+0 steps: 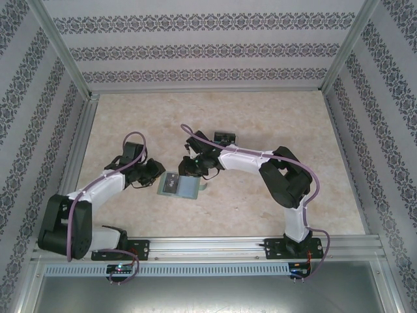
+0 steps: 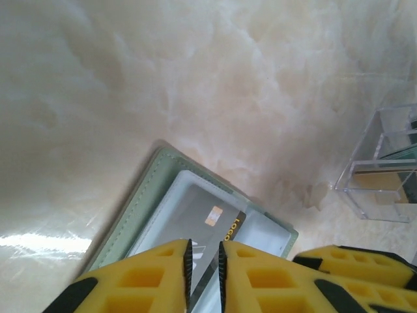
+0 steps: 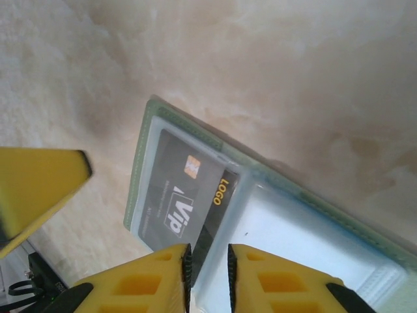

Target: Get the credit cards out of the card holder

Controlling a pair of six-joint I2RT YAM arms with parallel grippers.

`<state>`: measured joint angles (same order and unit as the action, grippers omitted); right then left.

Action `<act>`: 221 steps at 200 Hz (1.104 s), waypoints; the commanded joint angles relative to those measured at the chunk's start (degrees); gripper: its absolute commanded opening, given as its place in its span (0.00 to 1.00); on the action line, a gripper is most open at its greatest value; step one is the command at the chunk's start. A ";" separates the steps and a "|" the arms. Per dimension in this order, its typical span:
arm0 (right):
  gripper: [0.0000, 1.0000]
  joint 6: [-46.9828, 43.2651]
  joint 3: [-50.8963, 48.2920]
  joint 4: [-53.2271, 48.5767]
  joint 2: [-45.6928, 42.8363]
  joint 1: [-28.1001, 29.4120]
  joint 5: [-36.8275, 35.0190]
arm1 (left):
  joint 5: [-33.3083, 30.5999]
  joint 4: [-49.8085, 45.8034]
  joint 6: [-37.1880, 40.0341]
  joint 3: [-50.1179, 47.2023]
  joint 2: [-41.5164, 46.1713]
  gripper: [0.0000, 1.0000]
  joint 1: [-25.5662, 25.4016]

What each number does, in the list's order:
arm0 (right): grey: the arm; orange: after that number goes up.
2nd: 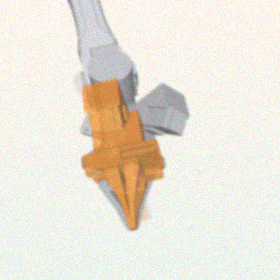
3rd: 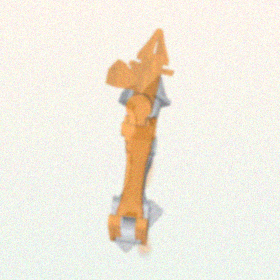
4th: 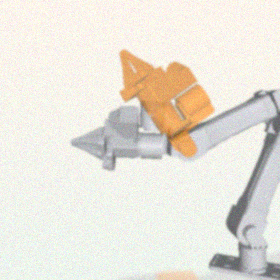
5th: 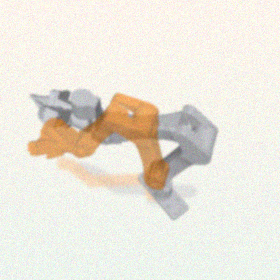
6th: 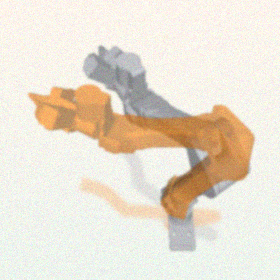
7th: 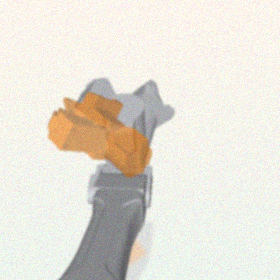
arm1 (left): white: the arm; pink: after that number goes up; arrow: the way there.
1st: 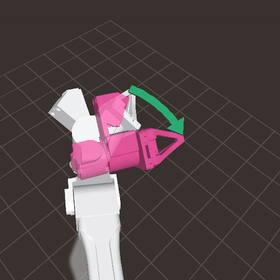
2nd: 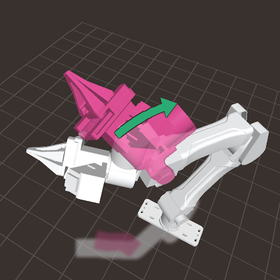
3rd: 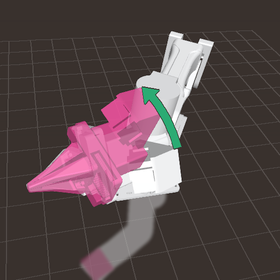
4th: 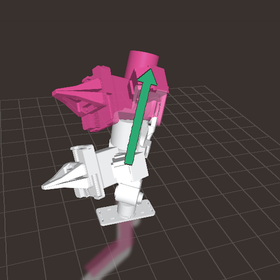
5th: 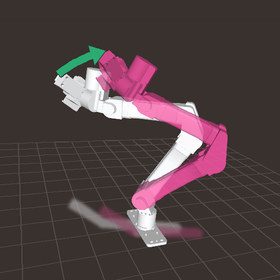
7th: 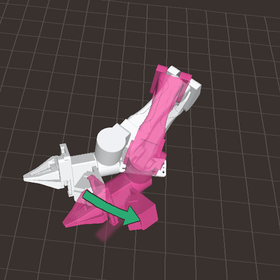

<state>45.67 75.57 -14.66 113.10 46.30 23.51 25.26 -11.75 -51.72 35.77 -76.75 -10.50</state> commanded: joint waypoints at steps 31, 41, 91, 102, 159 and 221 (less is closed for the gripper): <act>0.24 1.89 0.32 1.23 1.58 0.63 3.26 | 5.85 2.51 2.45 -0.56 -5.03 0.18 -0.31; 0.24 2.00 0.37 1.30 1.95 0.72 3.80 | 5.97 2.54 2.52 -1.03 -5.16 0.18 -0.26; 0.25 3.01 0.89 2.09 3.91 1.42 5.80 | 3.23 -0.06 3.55 -1.76 -6.78 0.17 -0.27; 0.25 3.43 0.81 2.40 4.31 1.64 6.02 | 2.48 -0.87 3.81 -1.61 -7.38 0.17 -0.24; 0.27 4.95 0.81 2.70 6.11 2.03 6.42 | 1.15 -1.72 4.15 -1.61 -10.68 0.15 -0.31; 0.25 6.36 1.42 2.84 7.44 1.86 6.62 | 1.21 -1.35 4.04 -2.21 -9.51 0.15 -0.31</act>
<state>50.63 75.77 -12.29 118.69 47.79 29.47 29.98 -10.20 -48.90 35.18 -84.86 -10.50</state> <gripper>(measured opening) 0.268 0.147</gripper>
